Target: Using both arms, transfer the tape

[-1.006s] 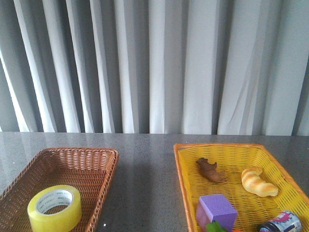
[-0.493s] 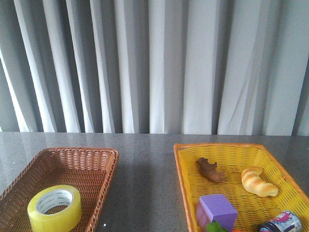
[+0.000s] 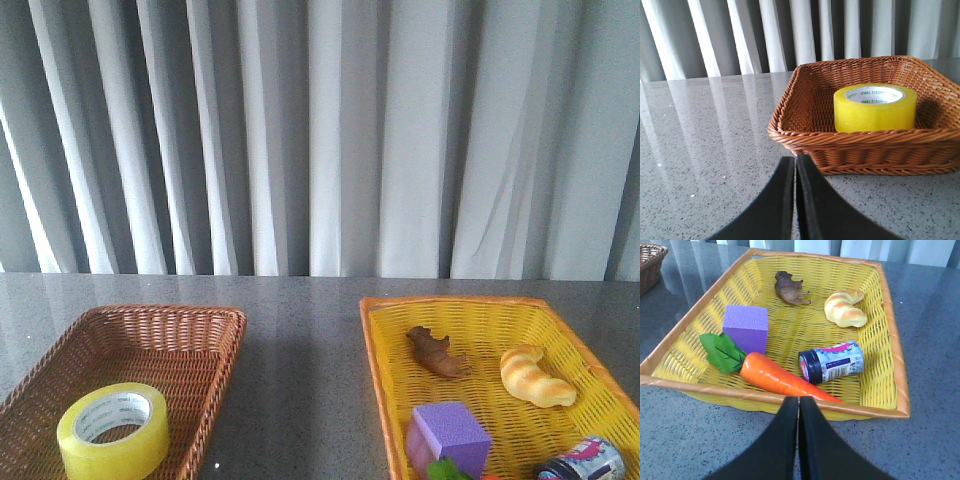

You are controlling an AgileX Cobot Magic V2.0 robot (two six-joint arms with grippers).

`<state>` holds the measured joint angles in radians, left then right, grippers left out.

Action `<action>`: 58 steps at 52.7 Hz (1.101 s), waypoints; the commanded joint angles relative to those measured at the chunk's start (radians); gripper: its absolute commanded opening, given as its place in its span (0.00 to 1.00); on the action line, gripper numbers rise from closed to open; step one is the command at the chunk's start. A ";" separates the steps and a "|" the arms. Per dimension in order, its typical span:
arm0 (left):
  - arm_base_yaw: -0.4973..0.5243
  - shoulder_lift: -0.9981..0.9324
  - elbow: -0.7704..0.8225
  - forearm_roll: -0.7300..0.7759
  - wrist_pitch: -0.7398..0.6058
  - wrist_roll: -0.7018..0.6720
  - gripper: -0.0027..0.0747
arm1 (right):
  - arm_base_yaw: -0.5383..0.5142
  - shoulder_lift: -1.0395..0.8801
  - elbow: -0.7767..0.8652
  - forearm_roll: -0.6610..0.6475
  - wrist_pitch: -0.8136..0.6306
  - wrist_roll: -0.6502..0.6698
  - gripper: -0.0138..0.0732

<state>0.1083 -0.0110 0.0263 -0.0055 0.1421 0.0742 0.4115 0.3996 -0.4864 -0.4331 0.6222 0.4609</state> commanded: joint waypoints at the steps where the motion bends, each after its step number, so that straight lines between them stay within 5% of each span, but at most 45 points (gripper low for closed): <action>1: 0.000 -0.017 -0.025 -0.005 -0.074 -0.012 0.03 | -0.005 0.011 -0.026 -0.027 -0.057 -0.002 0.15; 10: 0.000 -0.017 -0.025 -0.005 -0.074 -0.012 0.03 | -0.003 -0.012 0.038 -0.046 -0.097 -0.072 0.15; 19: 0.000 -0.017 -0.025 -0.005 -0.074 -0.012 0.03 | -0.009 -0.141 0.236 0.084 -0.303 -0.153 0.15; 35: 0.000 -0.017 -0.025 -0.005 -0.074 -0.012 0.03 | -0.318 -0.408 0.425 0.396 -0.420 -0.387 0.15; 43: 0.000 -0.017 -0.025 -0.005 -0.074 -0.012 0.03 | -0.365 -0.426 0.507 0.553 -0.519 -0.479 0.15; 58: 0.000 -0.017 -0.025 -0.005 -0.074 -0.012 0.03 | -0.362 -0.426 0.521 0.546 -0.622 -0.534 0.15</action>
<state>0.1083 -0.0110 0.0263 -0.0055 0.1423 0.0741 0.0549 -0.0109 0.0251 0.1067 0.1164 -0.0664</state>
